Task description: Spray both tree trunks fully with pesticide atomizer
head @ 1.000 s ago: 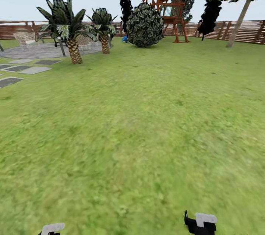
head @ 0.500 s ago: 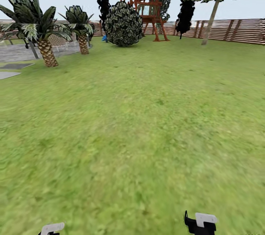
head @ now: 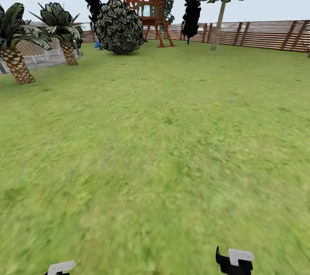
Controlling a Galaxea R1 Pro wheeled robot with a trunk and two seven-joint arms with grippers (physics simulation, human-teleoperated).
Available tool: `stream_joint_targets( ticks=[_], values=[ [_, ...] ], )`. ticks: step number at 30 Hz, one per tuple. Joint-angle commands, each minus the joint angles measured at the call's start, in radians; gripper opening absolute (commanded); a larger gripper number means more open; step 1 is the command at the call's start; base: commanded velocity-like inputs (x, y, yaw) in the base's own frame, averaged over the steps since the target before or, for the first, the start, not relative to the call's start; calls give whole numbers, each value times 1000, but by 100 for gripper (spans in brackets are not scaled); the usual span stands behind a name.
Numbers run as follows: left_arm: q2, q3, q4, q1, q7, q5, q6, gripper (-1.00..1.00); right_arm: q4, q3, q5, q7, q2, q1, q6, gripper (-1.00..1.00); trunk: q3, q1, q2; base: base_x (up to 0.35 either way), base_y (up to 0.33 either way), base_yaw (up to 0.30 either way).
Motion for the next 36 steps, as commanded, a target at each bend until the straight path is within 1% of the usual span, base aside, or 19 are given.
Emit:
stream_joint_targets(
  ticks=[1, 31, 36],
  values=[
    [0, 9, 1, 0, -1, -10, -4, -100, 1, -7, 11, -4, 0, -1, -2, 100, -1, 0, 0, 327, 0, -285],
    [3, 9, 1, 0, -1, -10, -4, -100, 1, -7, 11, -4, 0, -1, -2, 100, -12, 0, 0, 327, 0, -286],
    [2, 8, -1, 0, -1, -7, -5, -100, 1, -7, 11, -4, 0, -1, -2, 100, -14, 0, 0, 87, 0, -289]
  ],
)
